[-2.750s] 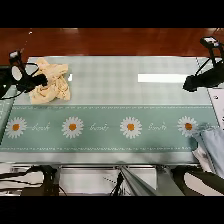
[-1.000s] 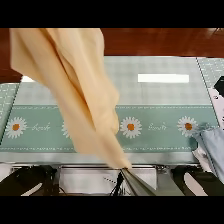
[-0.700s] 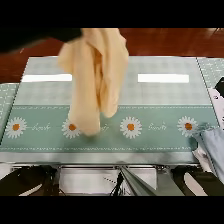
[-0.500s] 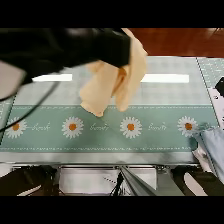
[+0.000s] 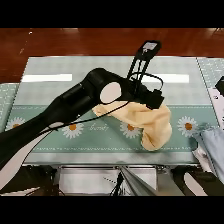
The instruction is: Fold the shirts.
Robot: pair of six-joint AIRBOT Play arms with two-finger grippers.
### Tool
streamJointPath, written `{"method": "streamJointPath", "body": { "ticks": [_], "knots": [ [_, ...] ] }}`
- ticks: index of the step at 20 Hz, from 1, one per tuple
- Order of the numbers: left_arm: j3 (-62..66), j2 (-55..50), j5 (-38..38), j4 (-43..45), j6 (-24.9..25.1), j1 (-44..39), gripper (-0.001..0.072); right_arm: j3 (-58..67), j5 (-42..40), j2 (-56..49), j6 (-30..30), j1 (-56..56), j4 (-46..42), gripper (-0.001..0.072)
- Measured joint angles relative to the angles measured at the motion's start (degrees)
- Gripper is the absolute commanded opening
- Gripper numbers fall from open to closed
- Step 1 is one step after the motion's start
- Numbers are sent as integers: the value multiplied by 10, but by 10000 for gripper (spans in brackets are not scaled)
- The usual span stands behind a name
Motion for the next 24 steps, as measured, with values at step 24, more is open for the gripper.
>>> {"method": "streamJointPath", "body": {
  "ticks": [24],
  "knots": [
    [-283,-49,-144,-263,202,398,647,-103,-62,-37,37,0,-55,524]
  ]
}}
